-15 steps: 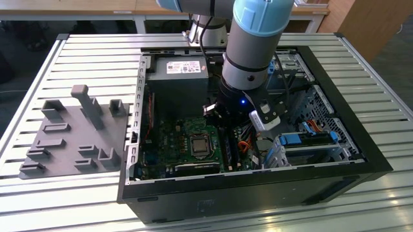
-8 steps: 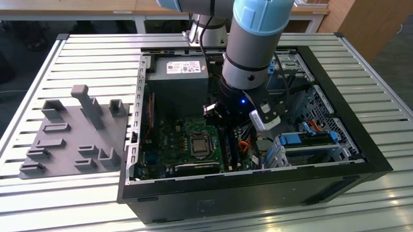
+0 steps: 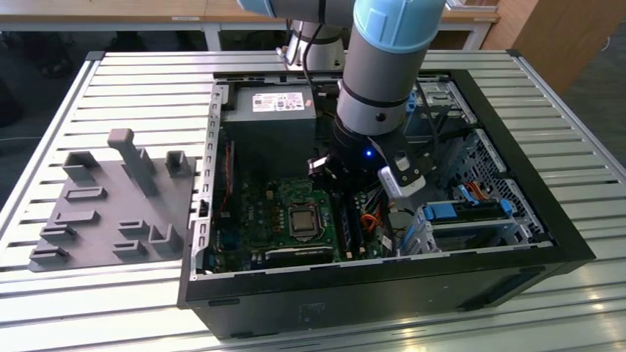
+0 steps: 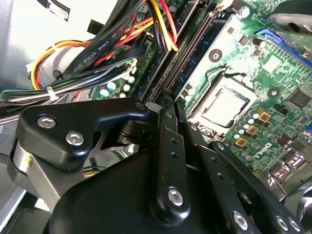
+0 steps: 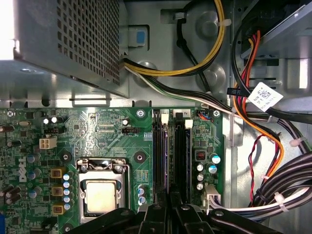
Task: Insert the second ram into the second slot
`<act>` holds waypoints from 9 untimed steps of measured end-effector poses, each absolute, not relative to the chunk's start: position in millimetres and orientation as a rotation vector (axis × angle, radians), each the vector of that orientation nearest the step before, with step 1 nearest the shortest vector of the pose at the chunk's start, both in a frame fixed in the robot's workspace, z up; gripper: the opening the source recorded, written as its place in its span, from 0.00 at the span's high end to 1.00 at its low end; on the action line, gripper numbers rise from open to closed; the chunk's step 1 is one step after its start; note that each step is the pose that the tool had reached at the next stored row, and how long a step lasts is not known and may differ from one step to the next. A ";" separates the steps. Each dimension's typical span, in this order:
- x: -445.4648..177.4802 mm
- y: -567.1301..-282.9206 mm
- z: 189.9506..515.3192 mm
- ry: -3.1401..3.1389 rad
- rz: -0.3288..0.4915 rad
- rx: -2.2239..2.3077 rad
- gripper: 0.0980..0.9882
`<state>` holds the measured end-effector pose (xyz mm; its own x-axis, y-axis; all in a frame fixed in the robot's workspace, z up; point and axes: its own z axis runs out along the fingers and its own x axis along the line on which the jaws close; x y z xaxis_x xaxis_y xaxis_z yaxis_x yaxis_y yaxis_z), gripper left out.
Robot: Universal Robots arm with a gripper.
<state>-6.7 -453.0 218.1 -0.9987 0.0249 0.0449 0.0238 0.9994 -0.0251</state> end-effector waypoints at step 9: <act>-6.7 -452.6 218.4 -3.096 0.038 -0.038 0.96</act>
<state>-6.7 -452.6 218.4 -0.9987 0.0249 0.0449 0.0237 0.9994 -0.0252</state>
